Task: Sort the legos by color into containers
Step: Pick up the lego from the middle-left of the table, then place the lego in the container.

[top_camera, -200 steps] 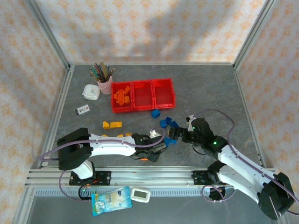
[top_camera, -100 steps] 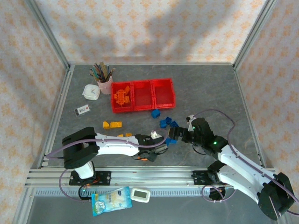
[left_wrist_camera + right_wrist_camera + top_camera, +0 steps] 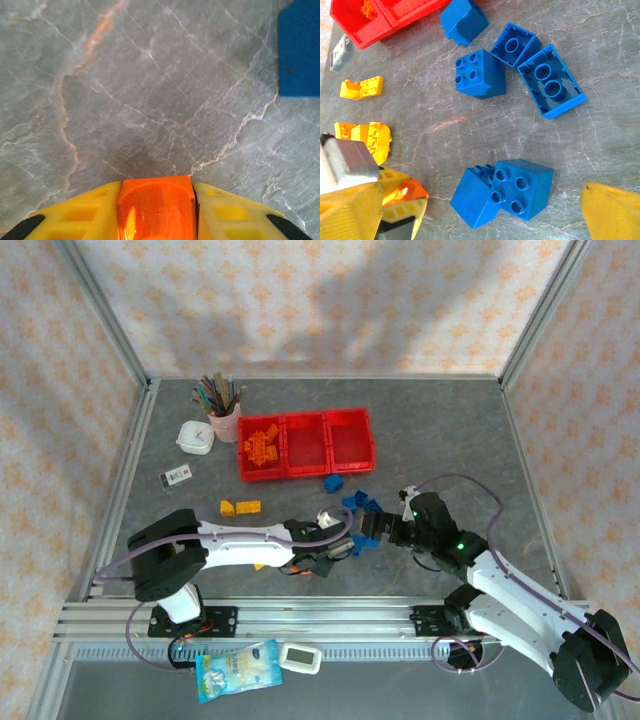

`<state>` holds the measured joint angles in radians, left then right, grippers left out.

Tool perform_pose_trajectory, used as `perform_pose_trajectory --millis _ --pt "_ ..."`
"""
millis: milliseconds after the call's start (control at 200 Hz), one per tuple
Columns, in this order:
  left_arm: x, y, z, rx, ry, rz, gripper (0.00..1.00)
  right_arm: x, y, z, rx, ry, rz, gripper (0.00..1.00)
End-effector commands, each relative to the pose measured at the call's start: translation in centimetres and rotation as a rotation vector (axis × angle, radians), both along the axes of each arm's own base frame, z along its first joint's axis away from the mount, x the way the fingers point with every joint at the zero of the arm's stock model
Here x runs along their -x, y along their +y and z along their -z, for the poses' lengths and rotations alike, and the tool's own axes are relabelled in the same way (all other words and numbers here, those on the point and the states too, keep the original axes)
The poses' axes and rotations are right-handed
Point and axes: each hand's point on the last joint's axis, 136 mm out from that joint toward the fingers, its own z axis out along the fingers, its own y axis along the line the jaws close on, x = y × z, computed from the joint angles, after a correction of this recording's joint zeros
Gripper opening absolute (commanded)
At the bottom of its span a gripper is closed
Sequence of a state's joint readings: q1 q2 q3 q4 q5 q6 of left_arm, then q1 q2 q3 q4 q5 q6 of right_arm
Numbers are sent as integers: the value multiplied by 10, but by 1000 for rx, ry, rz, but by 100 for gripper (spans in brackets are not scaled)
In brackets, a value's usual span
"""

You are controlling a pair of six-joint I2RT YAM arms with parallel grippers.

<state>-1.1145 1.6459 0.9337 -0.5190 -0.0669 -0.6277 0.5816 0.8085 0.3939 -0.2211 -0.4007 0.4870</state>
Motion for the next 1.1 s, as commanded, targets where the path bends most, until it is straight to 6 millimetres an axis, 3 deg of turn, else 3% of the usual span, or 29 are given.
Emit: perform_pose_trajectory --millis 0,175,290,425,606,781,946,1091 --pt "-13 15 -20 -1 -52 -56 35 -8 0 -14 -12 -42 17 100" --pt "-43 27 -57 79 -131 -152 34 -18 11 -38 -64 -101 -1 100" --pt "-76 45 -91 108 -220 -242 35 -28 20 -52 -84 -130 -21 100" --pt "-126 75 -130 125 -330 -362 35 -41 38 -66 -110 -137 -65 100" --pt "-190 126 -158 104 -442 -529 35 -60 54 -79 -133 -167 -89 100" --pt "-245 158 -152 197 -458 -672 33 -76 63 -85 -121 -188 -90 100" --pt "-286 164 -134 202 -442 -717 33 -84 65 -86 -104 -200 -88 100" --pt "-307 169 -116 199 -418 -752 33 -85 65 -82 -91 -195 -85 100"
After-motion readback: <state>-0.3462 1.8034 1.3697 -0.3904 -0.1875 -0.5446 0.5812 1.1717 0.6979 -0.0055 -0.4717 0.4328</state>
